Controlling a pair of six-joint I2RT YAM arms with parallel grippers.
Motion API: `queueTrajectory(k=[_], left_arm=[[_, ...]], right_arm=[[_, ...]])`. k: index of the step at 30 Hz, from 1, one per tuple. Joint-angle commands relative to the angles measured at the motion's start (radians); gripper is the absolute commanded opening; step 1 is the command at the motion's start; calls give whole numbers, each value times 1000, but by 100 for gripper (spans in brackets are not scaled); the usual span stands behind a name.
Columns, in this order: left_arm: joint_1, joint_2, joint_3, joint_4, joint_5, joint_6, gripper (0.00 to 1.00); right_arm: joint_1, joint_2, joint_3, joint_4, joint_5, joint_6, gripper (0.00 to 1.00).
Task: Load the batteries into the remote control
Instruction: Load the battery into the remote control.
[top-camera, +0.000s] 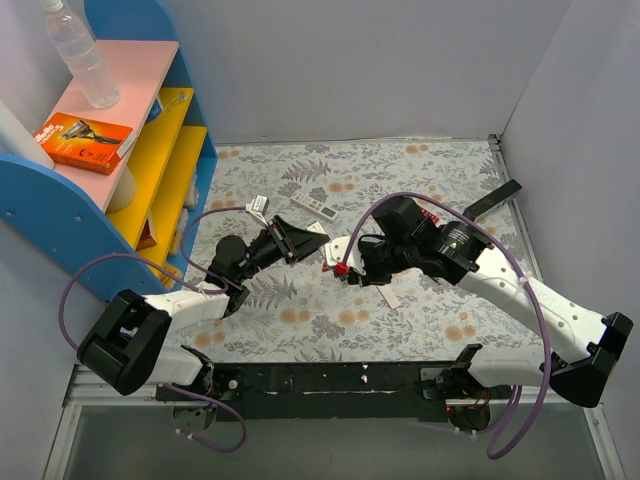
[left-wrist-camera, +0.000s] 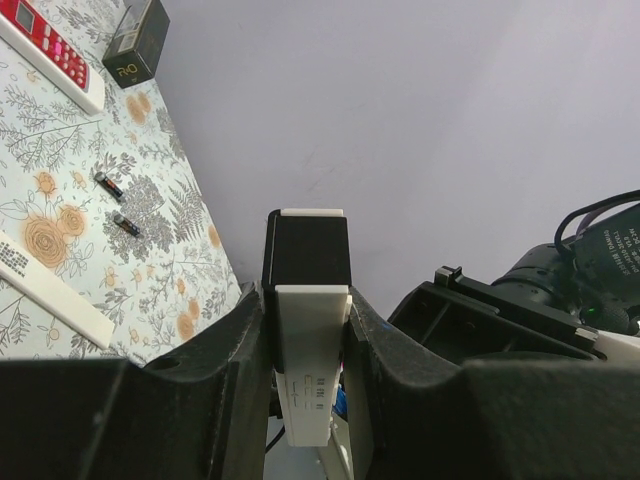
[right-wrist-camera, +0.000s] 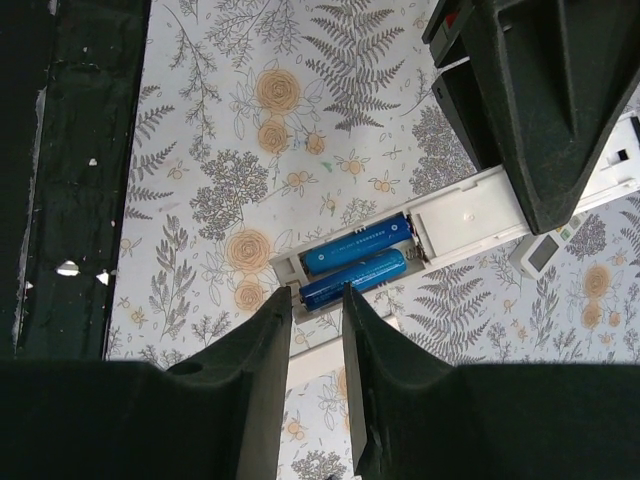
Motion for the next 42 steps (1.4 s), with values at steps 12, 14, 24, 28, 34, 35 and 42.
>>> queueTrajectory(k=[12, 14, 24, 28, 34, 35, 42], left_arm=[[-3, -40, 58, 38, 35, -147, 0], [-4, -43, 62, 41, 37, -153, 0], [-9, -63, 65, 60, 41, -176, 0], [-9, -85, 66, 49, 40, -173, 0], [-9, -96, 68, 50, 51, -171, 0], [-9, -99, 69, 52, 55, -171, 0], [-9, -128, 104, 11, 93, -93, 0]], right_arm=[[10, 1, -11, 69, 53, 12, 22], [10, 2, -21, 82, 56, 15, 20], [10, 8, -80, 159, 132, 37, 13], [10, 24, -86, 164, 149, 57, 12], [10, 47, -87, 173, 128, 96, 12], [10, 53, -83, 168, 123, 103, 12], [10, 171, 28, 50, 97, 172, 13]])
